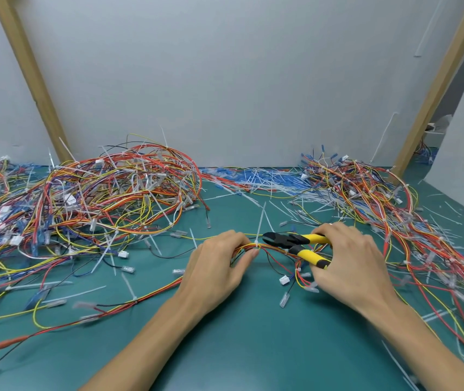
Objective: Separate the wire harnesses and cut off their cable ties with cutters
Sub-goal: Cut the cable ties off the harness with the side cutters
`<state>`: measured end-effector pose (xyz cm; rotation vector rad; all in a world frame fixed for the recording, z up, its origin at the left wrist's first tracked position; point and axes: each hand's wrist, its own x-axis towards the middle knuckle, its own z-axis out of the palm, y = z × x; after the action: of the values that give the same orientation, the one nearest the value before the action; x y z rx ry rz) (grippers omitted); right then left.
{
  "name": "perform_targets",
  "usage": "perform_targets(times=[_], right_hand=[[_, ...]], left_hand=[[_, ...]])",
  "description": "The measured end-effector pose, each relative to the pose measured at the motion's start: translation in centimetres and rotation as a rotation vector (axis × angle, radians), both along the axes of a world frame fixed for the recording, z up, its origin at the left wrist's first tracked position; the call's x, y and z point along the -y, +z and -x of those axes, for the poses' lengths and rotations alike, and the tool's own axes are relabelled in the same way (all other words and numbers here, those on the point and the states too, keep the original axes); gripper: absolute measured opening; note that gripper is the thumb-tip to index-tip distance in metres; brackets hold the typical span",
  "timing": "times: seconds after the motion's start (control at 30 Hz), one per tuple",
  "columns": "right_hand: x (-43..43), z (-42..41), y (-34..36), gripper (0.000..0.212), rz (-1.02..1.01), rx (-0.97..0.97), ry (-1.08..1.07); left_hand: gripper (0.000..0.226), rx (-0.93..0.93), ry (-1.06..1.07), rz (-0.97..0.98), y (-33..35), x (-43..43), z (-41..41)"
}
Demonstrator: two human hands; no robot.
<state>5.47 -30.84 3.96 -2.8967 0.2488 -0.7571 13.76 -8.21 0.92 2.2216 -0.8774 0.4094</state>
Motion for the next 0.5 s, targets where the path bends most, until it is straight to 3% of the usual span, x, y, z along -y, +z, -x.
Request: perform_targets(times=[0.5], right_hand=[[-0.40,0.44,0.28,0.021,0.026,-0.083,0.072]], left_hand=[[0.022,0.154,0.015,-0.153,0.63,-0.01,0.85]])
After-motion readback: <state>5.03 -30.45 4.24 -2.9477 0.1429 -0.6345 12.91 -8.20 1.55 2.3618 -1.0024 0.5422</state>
